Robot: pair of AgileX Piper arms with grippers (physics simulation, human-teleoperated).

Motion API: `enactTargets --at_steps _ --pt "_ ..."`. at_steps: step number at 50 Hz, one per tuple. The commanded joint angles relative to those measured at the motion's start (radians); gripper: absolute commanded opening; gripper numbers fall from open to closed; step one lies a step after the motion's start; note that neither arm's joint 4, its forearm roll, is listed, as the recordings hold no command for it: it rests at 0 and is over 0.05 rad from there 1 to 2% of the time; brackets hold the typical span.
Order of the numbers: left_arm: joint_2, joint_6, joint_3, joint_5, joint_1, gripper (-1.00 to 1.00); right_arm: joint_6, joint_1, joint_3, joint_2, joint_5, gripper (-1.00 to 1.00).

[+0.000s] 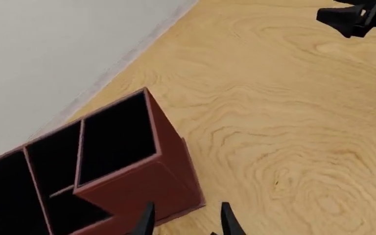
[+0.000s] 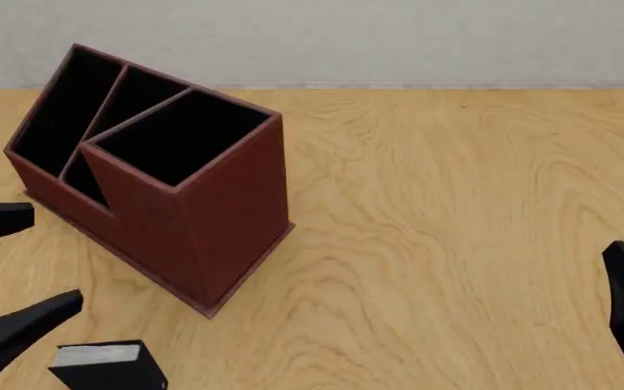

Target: Pick up the book and place it in the left compartment of the caddy.

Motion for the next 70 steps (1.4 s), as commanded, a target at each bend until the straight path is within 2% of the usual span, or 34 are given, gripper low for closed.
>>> enactTargets --at_steps 1,4,9,13,15,24,34,41,52,54,56,62,67,70 --pt "0.034 0.082 -0.070 0.128 -0.095 1.00 -0.005 -0.004 -0.001 0.000 0.002 1.00" --pt "0.053 0.086 -0.092 0.153 -0.101 1.00 -0.002 -0.006 0.001 -0.001 0.001 1.00" --pt "0.064 0.141 -0.072 0.162 -0.086 1.00 -0.001 -0.005 0.001 0.002 -0.002 1.00" --pt "0.081 0.131 -0.073 0.177 -0.085 1.00 0.002 -0.006 0.001 -0.001 0.000 1.00" --pt "0.078 0.166 -0.060 0.174 -0.072 1.00 0.004 -0.008 0.000 0.000 0.000 1.00" --pt "0.102 0.187 -0.033 0.187 -0.059 1.00 0.012 -0.011 0.000 0.000 -0.001 1.00" --pt "0.107 0.180 0.025 0.194 -0.095 1.00 0.017 -0.014 0.001 -0.005 0.000 1.00" --pt "0.130 0.144 0.005 0.227 -0.133 1.00 0.017 -0.014 0.001 -0.002 -0.002 1.00" --pt "0.205 0.131 -0.027 0.237 -0.132 1.00 0.015 -0.020 0.000 -0.010 0.005 1.00" --pt "0.214 0.163 -0.005 0.230 -0.115 1.00 0.015 -0.021 -0.002 -0.010 0.007 1.00" --pt "0.227 0.141 -0.003 0.232 -0.127 1.00 0.015 -0.021 -0.002 -0.010 0.008 1.00" --pt "0.245 0.136 0.001 0.230 -0.120 1.00 0.016 -0.020 0.001 -0.008 0.004 1.00" --pt "0.257 0.140 0.004 0.234 -0.102 1.00 0.017 -0.020 0.001 -0.001 -0.002 1.00" --pt "0.261 0.167 0.024 0.229 -0.077 1.00 0.019 -0.019 -0.001 0.002 -0.003 1.00"
